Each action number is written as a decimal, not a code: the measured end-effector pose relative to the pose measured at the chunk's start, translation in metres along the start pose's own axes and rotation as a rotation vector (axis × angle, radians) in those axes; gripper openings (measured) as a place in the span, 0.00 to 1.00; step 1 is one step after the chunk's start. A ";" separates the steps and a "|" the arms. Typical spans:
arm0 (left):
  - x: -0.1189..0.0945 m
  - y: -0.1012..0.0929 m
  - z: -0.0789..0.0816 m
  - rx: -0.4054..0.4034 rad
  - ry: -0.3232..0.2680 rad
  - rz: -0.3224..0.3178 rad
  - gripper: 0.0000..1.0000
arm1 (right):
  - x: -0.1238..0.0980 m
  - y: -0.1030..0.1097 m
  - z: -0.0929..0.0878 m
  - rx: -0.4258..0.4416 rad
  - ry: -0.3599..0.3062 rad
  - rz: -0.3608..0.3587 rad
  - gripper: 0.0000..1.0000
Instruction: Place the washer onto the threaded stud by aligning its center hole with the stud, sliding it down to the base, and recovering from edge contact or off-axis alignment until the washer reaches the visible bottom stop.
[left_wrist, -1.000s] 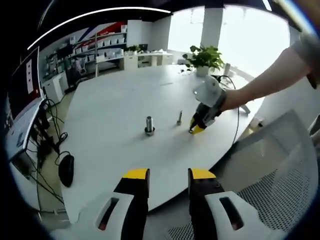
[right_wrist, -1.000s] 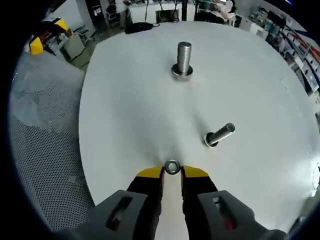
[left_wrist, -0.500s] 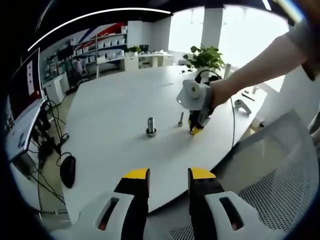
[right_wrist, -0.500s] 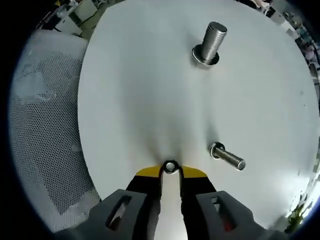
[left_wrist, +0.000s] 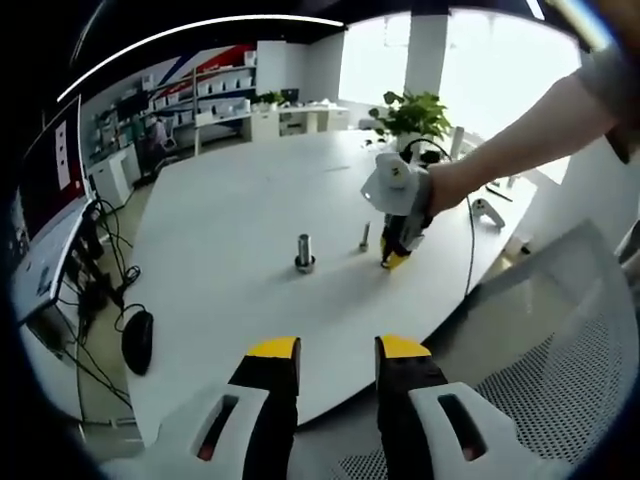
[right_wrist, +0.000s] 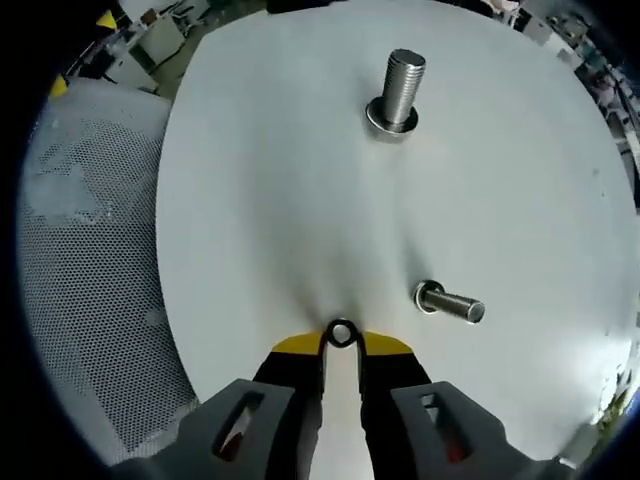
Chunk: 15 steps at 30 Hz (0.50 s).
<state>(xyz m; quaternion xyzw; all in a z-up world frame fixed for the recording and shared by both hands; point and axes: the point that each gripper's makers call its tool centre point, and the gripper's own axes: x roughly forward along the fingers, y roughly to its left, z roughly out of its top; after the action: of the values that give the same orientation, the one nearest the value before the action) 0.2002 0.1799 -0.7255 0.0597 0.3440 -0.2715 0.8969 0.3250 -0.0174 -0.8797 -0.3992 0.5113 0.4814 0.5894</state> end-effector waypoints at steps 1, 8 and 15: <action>0.000 0.000 0.000 0.001 0.002 0.000 0.27 | 0.000 0.001 0.000 0.002 -0.024 -0.003 0.13; 0.000 0.001 -0.001 -0.005 0.007 0.005 0.27 | -0.002 0.002 0.001 0.045 -0.182 -0.032 0.12; 0.001 0.001 -0.004 0.004 0.021 0.008 0.28 | -0.001 0.006 -0.006 0.122 -0.165 0.010 0.03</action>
<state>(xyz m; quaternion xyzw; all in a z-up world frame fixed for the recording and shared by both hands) 0.1986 0.1815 -0.7289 0.0656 0.3525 -0.2678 0.8943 0.3181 -0.0222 -0.8797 -0.3191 0.4915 0.4837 0.6501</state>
